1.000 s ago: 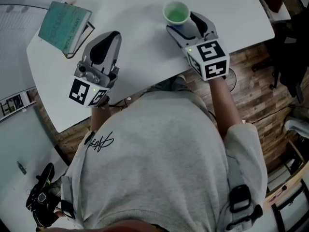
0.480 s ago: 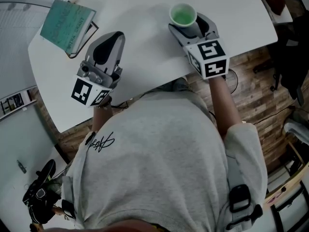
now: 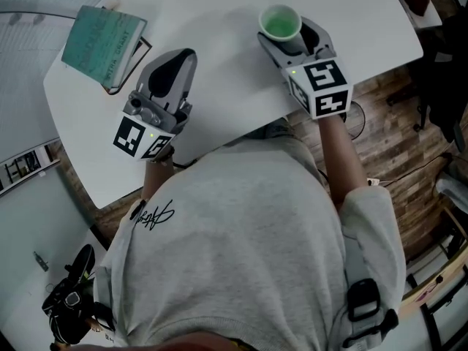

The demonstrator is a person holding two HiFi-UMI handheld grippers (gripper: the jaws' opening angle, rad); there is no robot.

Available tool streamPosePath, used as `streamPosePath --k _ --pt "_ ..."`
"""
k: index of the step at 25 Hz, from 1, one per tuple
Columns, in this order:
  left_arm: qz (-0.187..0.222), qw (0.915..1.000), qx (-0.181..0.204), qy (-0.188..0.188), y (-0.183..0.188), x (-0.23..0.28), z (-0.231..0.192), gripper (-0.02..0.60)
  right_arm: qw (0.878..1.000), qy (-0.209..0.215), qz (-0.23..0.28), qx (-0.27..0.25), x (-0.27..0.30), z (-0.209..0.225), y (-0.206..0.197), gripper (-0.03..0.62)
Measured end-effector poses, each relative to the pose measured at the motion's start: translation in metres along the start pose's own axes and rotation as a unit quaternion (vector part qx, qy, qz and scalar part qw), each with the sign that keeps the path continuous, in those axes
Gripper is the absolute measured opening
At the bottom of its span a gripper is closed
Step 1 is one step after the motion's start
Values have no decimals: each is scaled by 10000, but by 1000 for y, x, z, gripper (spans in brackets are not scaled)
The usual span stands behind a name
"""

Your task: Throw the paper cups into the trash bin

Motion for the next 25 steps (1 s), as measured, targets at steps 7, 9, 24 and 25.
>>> streamPosePath --k 7,9,24,25 --pt "-110 9995 -72 -300 -9 0 4 3 9992 -247 312 81 -16 -7 4 301" --pt "-95 9991 -90 -398 -10 1 7 3 9988 -321 364 55 -23 -10 5 301" --pt "-335 9929 488 -1028 -16 30 49 3 9952 -460 867 -35 -85 -27 33 301" --pt "-323 9927 481 -1053 -16 33 52 3 9948 -465 902 -52 -90 -27 34 301"
Point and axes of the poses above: the fingertips, and each gripper's own axes: x forward along the fingers, z to its right, y out of its top, the point moved 2 cm from there along -x, backward along the fingers, and after that the axes turned 7 degrees about -x, right-handed, at the moved point
